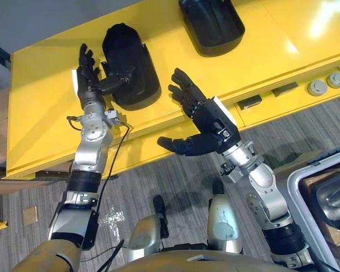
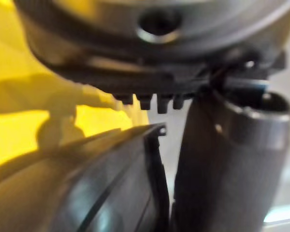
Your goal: Walk over and take three plastic housings, then place them on the shelf
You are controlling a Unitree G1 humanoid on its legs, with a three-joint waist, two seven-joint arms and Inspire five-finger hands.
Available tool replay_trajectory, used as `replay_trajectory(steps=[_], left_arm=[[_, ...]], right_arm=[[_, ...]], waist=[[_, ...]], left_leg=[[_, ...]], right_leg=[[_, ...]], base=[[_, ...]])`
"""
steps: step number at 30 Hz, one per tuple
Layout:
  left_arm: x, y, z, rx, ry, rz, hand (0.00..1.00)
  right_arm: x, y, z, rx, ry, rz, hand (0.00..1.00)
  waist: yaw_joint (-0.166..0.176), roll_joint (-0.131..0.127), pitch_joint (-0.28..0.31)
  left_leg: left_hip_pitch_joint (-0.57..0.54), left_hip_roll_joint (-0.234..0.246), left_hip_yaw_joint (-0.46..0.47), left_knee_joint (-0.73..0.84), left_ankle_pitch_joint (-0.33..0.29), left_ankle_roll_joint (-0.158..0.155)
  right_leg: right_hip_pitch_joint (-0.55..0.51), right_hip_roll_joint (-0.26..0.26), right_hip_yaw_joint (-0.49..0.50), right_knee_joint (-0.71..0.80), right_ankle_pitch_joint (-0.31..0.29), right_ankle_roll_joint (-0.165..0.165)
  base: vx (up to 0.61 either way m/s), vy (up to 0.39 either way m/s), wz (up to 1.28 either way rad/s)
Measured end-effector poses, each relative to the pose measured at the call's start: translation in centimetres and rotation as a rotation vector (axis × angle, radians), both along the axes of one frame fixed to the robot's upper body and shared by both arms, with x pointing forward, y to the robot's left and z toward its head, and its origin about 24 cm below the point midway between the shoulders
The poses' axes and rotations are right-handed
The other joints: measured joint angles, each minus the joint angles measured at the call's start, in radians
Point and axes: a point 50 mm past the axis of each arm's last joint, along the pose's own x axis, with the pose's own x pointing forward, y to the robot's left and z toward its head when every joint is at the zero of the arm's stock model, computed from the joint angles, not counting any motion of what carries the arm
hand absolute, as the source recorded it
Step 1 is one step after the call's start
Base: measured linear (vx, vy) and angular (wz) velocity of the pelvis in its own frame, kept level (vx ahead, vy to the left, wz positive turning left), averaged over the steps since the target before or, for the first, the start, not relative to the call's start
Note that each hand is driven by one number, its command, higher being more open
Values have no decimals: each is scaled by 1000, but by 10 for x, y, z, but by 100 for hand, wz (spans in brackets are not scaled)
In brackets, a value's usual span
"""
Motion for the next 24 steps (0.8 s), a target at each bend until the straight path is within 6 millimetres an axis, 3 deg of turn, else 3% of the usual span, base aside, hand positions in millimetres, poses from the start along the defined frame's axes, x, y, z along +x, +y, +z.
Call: replay_trajectory(steps=[2,4,8,12,15,24], left_arm=[[-17,7,14,31,-91,63,100],[-40,14,22,85,-166,131,100],[-75,14,27,138,-282,137,100],[-101,2,22,87,-355,91,100],[-118,-4,9,38,-340,66,100],[-134,-19,-10,-43,-330,-51,100]], right_arm=[[1,-1,0,-27,-22,-41,100],[2,-4,2,-38,-36,-95,100],[5,-11,11,-17,-98,-177,100],[7,-11,16,4,-122,-201,100],[7,-6,16,-25,-146,-231,100],[5,-3,13,-167,-193,-237,100]], waist=[[17,-1,-16],[37,-3,-81],[62,-15,-148],[100,-31,-182],[103,-36,-193],[124,-43,-195]], left_leg=[[10,2,-11,-6,0,-1],[11,3,-27,-18,1,-2],[32,6,-58,-33,1,-3],[45,5,-81,-36,0,-4],[40,4,-88,-36,-1,-4],[3,14,-120,-15,-5,-10]], right_leg=[[18,0,-13,-9,1,0],[37,0,-36,-33,1,1],[96,-1,-74,-79,4,5],[144,0,-102,-118,11,10],[160,-1,-114,-146,22,12],[169,10,-150,-167,36,7]], base=[[19,-16,14],[67,-13,21],[65,4,26],[2,4,17],[-13,7,9],[1,-8,11]])
